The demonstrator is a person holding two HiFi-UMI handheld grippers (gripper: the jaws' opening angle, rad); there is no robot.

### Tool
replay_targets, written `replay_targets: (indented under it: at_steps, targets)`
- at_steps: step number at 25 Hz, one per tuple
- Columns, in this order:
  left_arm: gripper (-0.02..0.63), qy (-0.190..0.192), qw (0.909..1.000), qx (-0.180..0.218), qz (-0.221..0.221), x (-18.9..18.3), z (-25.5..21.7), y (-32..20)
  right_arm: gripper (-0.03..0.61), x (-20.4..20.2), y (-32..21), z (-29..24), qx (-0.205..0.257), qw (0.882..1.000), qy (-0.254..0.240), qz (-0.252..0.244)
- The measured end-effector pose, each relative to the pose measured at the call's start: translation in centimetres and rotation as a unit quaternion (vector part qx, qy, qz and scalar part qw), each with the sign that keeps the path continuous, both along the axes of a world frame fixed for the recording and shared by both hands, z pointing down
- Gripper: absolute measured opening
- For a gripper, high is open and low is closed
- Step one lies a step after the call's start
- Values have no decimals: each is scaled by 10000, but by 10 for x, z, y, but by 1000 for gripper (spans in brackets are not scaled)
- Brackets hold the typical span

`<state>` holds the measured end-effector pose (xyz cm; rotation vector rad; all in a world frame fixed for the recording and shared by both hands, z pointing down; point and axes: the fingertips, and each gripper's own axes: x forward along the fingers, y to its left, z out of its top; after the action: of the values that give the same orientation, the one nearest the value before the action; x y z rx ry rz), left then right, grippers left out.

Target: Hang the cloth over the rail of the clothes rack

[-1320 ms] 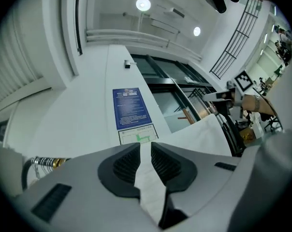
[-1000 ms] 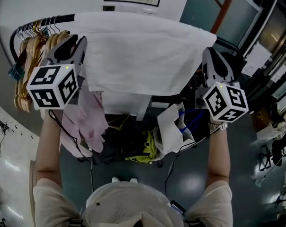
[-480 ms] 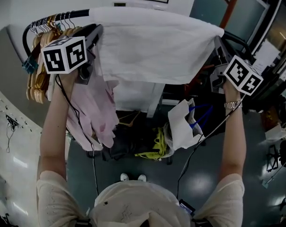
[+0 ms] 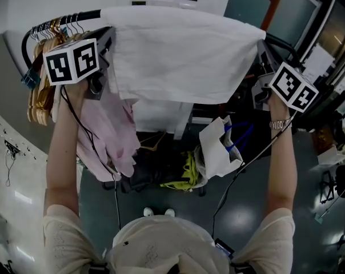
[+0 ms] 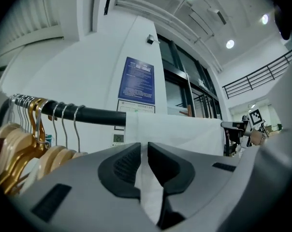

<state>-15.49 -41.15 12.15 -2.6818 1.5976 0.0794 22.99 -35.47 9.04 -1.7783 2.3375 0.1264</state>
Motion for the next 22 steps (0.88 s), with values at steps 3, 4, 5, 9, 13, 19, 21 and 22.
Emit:
replay_targets:
  at_steps: [3, 4, 5, 9, 13, 19, 21, 22]
  targets:
    - [73, 12, 9999, -37, -106, -3, 3, -2, 21, 0, 1, 4, -21, 10000, 23, -12]
    - [90, -5, 9999, -30, -120, -4, 3, -3, 21, 0, 0, 4, -29, 10000, 44, -12]
    - [101, -37, 9999, -27, -92, -3, 2, -3, 21, 0, 0, 2, -34, 10000, 72, -6]
    - [100, 10, 9998, -59, 211, 4, -3, -5, 21, -1, -1, -1, -30, 9999, 155, 40]
    - [18, 88, 9995, -50, 296, 6, -9, -5, 21, 0, -1, -4, -4, 9998, 186, 48]
    - [17, 237, 9993, 23, 272, 1, -23, -1, 21, 1, 0, -10, -43, 10000, 21, -15]
    - [18, 401, 9991, 62, 84, -3, -23, -2, 23, 3, 0, -7, 21, 9999, -127, 5]
    - [18, 489, 9986, 169, -99, -8, -24, -1, 23, 4, 0, -6, 104, 9998, -169, 50]
